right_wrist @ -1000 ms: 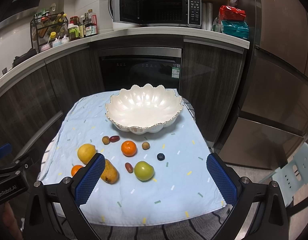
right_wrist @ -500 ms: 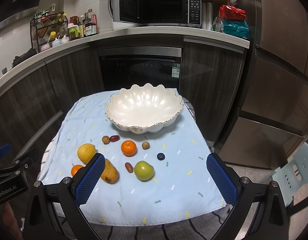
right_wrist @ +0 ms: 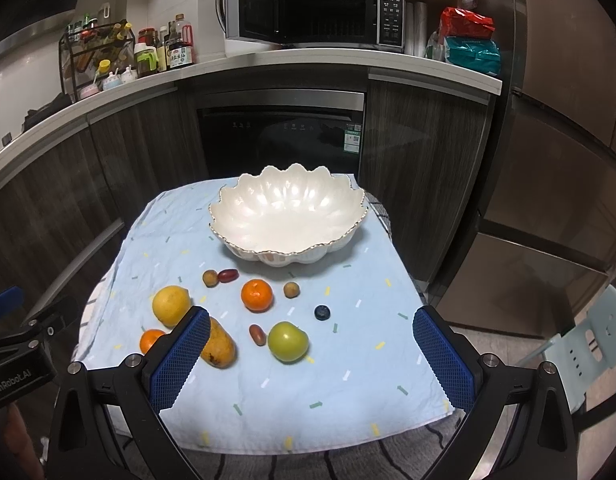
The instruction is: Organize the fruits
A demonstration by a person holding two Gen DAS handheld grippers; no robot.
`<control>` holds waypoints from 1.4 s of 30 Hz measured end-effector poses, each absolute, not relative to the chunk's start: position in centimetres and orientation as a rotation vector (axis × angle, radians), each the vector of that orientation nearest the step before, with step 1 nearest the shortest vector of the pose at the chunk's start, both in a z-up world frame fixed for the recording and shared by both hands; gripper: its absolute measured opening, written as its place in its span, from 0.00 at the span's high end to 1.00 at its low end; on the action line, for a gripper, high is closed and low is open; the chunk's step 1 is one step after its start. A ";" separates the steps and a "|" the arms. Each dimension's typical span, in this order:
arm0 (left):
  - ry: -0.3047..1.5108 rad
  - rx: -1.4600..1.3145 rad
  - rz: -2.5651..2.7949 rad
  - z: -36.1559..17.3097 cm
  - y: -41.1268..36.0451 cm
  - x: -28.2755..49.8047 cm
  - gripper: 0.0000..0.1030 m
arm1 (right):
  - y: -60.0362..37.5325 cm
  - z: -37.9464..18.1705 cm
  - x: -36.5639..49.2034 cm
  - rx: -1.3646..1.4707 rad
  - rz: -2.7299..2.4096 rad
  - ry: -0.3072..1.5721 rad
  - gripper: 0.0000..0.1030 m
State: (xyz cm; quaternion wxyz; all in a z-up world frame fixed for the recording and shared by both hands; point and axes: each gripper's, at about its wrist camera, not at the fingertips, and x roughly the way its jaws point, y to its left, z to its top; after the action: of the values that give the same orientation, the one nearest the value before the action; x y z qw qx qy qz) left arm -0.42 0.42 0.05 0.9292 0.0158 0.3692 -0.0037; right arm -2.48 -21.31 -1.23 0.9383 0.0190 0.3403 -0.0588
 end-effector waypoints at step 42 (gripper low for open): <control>0.823 0.104 -0.052 -7.3 -0.1 5.7 0.01 | -19.7 -8.3 4.1 -0.042 -0.038 0.781 0.10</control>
State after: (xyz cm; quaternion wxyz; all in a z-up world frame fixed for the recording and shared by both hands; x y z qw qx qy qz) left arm 5.70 -0.07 -7.34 0.9149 0.0504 0.3997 -0.0254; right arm 4.10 -19.66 -8.28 0.9243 -0.0206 0.3805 -0.0187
